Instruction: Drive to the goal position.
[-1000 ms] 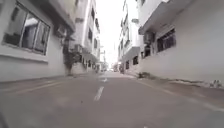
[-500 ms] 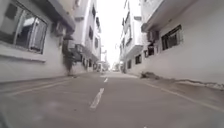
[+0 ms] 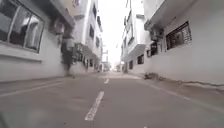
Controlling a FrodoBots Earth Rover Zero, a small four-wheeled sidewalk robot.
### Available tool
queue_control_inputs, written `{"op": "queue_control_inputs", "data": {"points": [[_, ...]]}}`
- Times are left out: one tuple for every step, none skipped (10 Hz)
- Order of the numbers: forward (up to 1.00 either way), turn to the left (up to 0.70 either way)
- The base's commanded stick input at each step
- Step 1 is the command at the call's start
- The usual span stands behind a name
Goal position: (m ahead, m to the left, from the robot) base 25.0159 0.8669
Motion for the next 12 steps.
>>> {"op": "queue_control_inputs", "data": {"points": [[0.85, 0.00], [0.85, 0.00], [0.85, 0.00], [0.85, -0.34], [0.85, -0.34], [0.85, -0.34], [0.85, -0.34], [0.85, -0.34], [0.85, -0.34], [0.85, -0.34], [0.85, -0.34], [0.85, -0.16]]}}
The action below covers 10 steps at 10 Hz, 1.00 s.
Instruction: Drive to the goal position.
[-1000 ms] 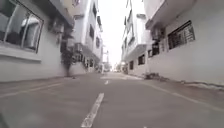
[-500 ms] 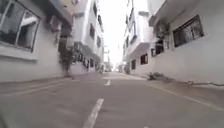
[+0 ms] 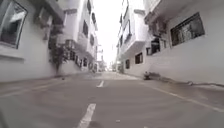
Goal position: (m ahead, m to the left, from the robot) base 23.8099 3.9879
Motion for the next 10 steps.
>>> {"op": "queue_control_inputs", "data": {"points": [[0.85, 0.00], [0.85, 0.00], [0.85, 0.00], [0.85, 0.00], [0.85, 0.00], [0.85, 0.00], [0.85, 0.00], [0.85, 0.00], [0.85, 0.00], [0.85, 0.00]]}}
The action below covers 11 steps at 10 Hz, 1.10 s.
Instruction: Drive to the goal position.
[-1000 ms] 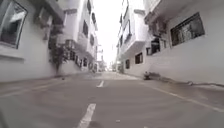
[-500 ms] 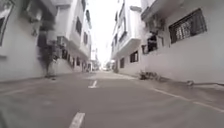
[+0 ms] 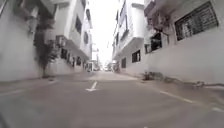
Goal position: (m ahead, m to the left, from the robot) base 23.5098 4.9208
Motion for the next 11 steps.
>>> {"op": "queue_control_inputs", "data": {"points": [[0.85, 0.00], [0.85, 0.00], [0.85, 0.00], [0.85, 0.00], [0.85, 0.00], [0.85, 0.00], [0.85, 0.00], [0.85, 0.00], [0.85, 0.00], [0.85, 0.00], [0.85, 0.00]]}}
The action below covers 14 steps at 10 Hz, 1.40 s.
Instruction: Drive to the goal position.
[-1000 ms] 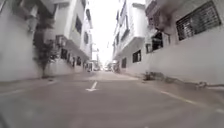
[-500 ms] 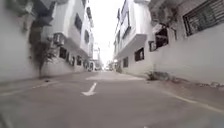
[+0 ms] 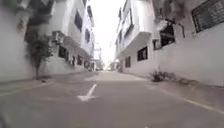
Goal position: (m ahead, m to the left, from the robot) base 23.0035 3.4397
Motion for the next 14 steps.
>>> {"op": "queue_control_inputs", "data": {"points": [[0.85, 0.00], [0.85, 0.00], [0.85, 0.00], [0.85, 0.00], [0.85, 0.00], [0.85, 0.00], [0.85, 0.00], [0.85, 0.00], [0.85, 0.00], [0.85, 0.00], [0.85, 0.00], [0.85, 0.00], [0.85, 0.00], [0.85, 0.00]]}}
